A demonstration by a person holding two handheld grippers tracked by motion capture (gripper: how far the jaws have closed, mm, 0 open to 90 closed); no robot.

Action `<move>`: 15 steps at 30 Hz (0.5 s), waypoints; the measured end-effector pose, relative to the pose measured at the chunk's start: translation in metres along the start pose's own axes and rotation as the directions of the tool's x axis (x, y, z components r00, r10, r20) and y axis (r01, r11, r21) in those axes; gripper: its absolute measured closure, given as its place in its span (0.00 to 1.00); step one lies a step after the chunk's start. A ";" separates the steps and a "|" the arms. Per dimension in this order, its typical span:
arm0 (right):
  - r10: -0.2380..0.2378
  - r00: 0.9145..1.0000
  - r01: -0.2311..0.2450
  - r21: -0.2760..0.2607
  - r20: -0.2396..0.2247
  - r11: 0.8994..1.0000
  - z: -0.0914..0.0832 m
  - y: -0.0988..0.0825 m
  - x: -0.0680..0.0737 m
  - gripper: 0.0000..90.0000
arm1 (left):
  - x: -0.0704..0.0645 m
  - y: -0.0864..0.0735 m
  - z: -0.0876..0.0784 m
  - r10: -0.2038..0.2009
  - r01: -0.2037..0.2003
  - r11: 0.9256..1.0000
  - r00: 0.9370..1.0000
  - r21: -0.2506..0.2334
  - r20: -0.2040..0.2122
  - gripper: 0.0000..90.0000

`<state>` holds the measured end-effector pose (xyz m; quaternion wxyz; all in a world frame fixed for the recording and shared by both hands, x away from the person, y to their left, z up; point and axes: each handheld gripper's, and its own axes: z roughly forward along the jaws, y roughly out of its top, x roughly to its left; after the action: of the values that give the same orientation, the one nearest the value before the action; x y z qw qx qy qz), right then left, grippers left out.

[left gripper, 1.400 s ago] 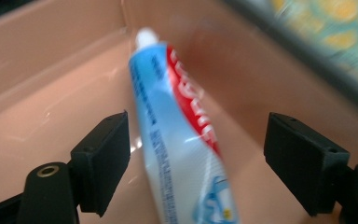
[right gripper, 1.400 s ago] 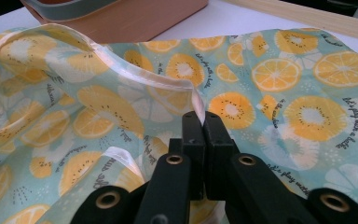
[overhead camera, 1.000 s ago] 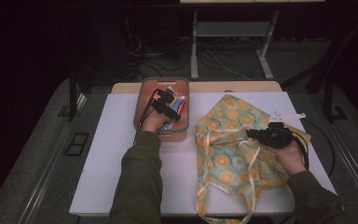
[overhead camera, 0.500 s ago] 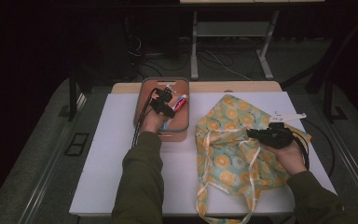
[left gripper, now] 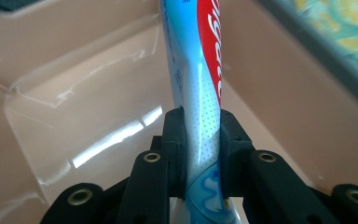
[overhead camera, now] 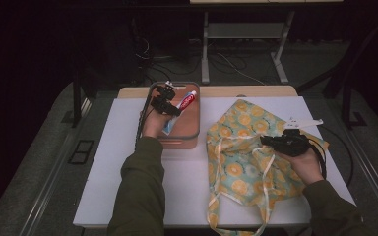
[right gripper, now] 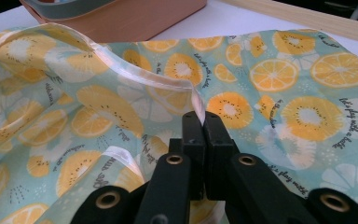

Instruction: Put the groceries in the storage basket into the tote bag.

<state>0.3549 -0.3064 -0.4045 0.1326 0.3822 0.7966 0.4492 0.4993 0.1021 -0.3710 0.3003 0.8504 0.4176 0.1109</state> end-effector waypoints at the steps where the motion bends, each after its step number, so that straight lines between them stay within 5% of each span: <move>1: -0.001 1.000 0.001 0.001 0.001 1.000 0.000 0.000 0.000 0.98 | -0.001 0.000 -0.005 0.001 -0.001 1.000 1.000 -0.011 0.004 0.84; 7: -0.004 1.000 0.004 0.002 0.006 1.000 0.000 0.000 0.000 0.98 | -0.011 -0.001 -0.031 0.043 -0.040 0.998 0.998 -0.057 0.053 0.84; 15: -0.013 1.000 0.013 0.004 0.018 1.000 0.001 0.001 0.002 0.99 | -0.027 -0.014 -0.064 0.106 -0.092 0.990 0.986 -0.105 0.127 0.84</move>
<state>0.3547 -0.3044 -0.4040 0.1418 0.3810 0.7989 0.4433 0.4455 0.1147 -0.3268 0.3632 0.8596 0.3480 0.0898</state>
